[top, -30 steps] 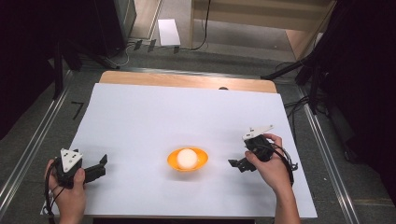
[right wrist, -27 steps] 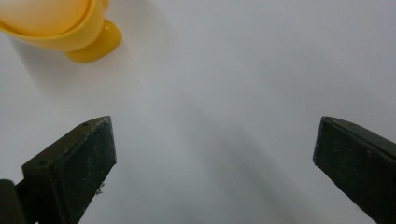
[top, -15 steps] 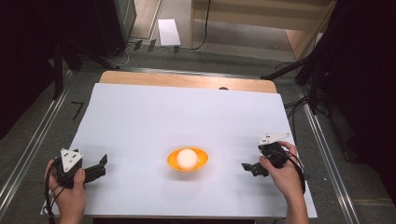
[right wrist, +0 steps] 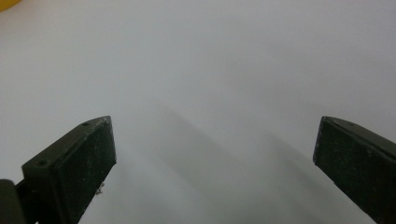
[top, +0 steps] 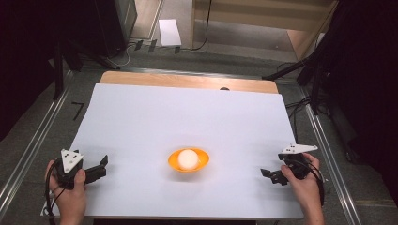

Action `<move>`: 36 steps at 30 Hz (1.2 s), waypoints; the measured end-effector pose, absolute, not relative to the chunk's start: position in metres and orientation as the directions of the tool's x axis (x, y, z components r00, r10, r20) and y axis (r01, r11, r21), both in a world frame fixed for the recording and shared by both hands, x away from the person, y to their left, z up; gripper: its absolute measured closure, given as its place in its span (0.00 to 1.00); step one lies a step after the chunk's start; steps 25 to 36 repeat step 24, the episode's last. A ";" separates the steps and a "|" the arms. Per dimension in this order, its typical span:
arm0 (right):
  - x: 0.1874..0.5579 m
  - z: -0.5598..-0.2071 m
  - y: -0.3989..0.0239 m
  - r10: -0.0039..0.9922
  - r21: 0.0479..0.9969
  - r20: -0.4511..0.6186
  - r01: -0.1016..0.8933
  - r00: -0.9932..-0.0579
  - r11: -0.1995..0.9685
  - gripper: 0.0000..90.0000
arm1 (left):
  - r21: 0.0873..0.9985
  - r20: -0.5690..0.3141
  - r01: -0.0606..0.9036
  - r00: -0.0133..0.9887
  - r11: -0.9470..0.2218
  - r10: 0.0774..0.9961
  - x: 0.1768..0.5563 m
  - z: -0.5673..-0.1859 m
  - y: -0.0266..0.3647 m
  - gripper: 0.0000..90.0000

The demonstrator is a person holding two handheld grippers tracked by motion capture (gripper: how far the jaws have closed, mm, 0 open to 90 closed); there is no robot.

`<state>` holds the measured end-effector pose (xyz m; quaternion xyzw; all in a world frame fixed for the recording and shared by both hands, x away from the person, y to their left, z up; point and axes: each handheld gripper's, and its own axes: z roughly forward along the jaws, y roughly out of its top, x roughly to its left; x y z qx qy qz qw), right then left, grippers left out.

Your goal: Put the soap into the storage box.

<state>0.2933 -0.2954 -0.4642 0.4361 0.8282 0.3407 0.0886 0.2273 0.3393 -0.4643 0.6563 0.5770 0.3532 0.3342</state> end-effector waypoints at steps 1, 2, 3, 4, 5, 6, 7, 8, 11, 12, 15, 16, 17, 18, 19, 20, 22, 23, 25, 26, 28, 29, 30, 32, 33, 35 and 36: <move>0.292 -0.466 -0.298 0.787 0.643 0.156 0.666 -0.597 0.377 0.00 | 0.845 0.079 0.523 0.084 -0.112 0.993 0.227 -0.464 0.339 0.05; 0.289 -0.468 -0.301 0.794 0.646 0.160 0.671 -0.586 0.364 0.00 | 0.845 0.079 0.523 0.084 -0.112 0.993 0.227 -0.464 0.339 0.05; 0.288 -0.470 -0.304 0.796 0.651 0.162 0.669 -0.584 0.358 0.00 | 0.846 0.078 0.521 0.085 -0.111 0.993 0.227 -0.464 0.339 0.05; 0.286 -0.471 -0.307 0.800 0.652 0.169 0.674 -0.576 0.348 0.00 | 0.846 0.078 0.521 0.085 -0.111 0.993 0.227 -0.464 0.339 0.05; 0.286 -0.471 -0.307 0.800 0.652 0.169 0.674 -0.576 0.348 0.00 | 0.846 0.078 0.521 0.085 -0.111 0.993 0.227 -0.464 0.339 0.05; 0.282 -0.474 -0.313 0.809 0.668 0.166 0.668 -0.565 0.329 0.00 | 0.845 0.079 0.523 0.085 -0.112 0.993 0.227 -0.464 0.339 0.05; 0.282 -0.474 -0.313 0.809 0.668 0.166 0.668 -0.565 0.329 0.00 | 0.845 0.079 0.523 0.085 -0.112 0.993 0.227 -0.464 0.339 0.05; 0.281 -0.474 -0.315 0.811 0.672 0.165 0.666 -0.562 0.325 0.00 | 0.845 0.079 0.523 0.085 -0.112 0.993 0.227 -0.464 0.339 0.05; 0.273 -0.477 -0.326 0.829 0.716 0.181 0.649 -0.530 0.259 0.00 | 0.847 0.076 0.521 0.085 -0.109 0.994 0.227 -0.464 0.340 0.05; 0.273 -0.477 -0.326 0.829 0.716 0.181 0.649 -0.530 0.259 0.00 | 0.847 0.076 0.521 0.085 -0.109 0.994 0.227 -0.464 0.340 0.05; 0.264 -0.479 -0.336 0.844 0.749 0.199 0.632 -0.498 0.196 0.00 | 0.846 0.075 0.522 0.084 -0.109 0.994 0.227 -0.464 0.339 0.05; 0.261 -0.480 -0.339 0.848 0.754 0.207 0.632 -0.488 0.179 0.00 | 0.847 0.075 0.521 0.085 -0.108 0.994 0.227 -0.464 0.340 0.05; 0.259 -0.482 -0.340 0.858 0.757 0.209 0.633 -0.470 0.162 0.00 | 0.846 0.073 0.522 0.084 -0.107 0.994 0.227 -0.464 0.340 0.05; 0.259 -0.482 -0.340 0.858 0.757 0.209 0.633 -0.470 0.162 0.00 | 0.846 0.073 0.522 0.084 -0.107 0.994 0.227 -0.464 0.340 0.05; 0.257 -0.484 -0.341 0.862 0.757 0.208 0.634 -0.463 0.158 0.00 | 0.846 0.074 0.522 0.085 -0.107 0.994 0.227 -0.464 0.340 0.05; 0.253 -0.487 -0.342 0.859 0.751 0.211 0.640 -0.466 0.163 0.00 | 0.846 0.075 0.522 0.085 -0.109 0.994 0.227 -0.464 0.340 0.05; 0.252 -0.488 -0.341 0.859 0.756 0.193 0.630 -0.473 0.177 0.00 | 0.846 0.076 0.522 0.086 -0.110 0.993 0.227 -0.464 0.339 0.05; 0.252 -0.488 -0.341 0.859 0.756 0.193 0.630 -0.473 0.177 0.00 | 0.846 0.076 0.522 0.086 -0.110 0.993 0.227 -0.464 0.339 0.05; 0.251 -0.488 -0.340 0.861 0.758 0.188 0.627 -0.472 0.178 0.00 | 0.846 0.076 0.522 0.086 -0.110 0.993 0.227 -0.464 0.340 0.05; 0.251 -0.488 -0.340 0.861 0.758 0.188 0.627 -0.472 0.178 0.00 | 0.846 0.076 0.522 0.086 -0.110 0.993 0.227 -0.464 0.340 0.05; 0.251 -0.488 -0.340 0.861 0.758 0.188 0.627 -0.472 0.178 0.00 | 0.846 0.076 0.522 0.086 -0.110 0.993 0.227 -0.464 0.340 0.05; 0.251 -0.488 -0.340 0.861 0.758 0.188 0.627 -0.472 0.178 0.00 | 0.846 0.076 0.522 0.086 -0.110 0.993 0.227 -0.464 0.340 0.05; 0.251 -0.488 -0.340 0.861 0.758 0.188 0.627 -0.472 0.178 0.00 | 0.846 0.076 0.522 0.086 -0.110 0.993 0.227 -0.464 0.340 0.05; 0.251 -0.488 -0.340 0.861 0.758 0.188 0.627 -0.472 0.178 0.00 | 0.846 0.076 0.522 0.086 -0.110 0.993 0.227 -0.464 0.340 0.05; 0.251 -0.488 -0.340 0.861 0.758 0.188 0.627 -0.472 0.178 0.00 | 0.846 0.076 0.522 0.086 -0.110 0.993 0.227 -0.464 0.340 0.05; 0.251 -0.488 -0.340 0.861 0.758 0.188 0.627 -0.472 0.178 0.00 | 0.846 0.076 0.522 0.086 -0.110 0.993 0.227 -0.464 0.340 0.05; 0.251 -0.488 -0.340 0.861 0.758 0.188 0.627 -0.472 0.178 0.00 | 0.846 0.076 0.522 0.086 -0.110 0.993 0.227 -0.464 0.340 0.05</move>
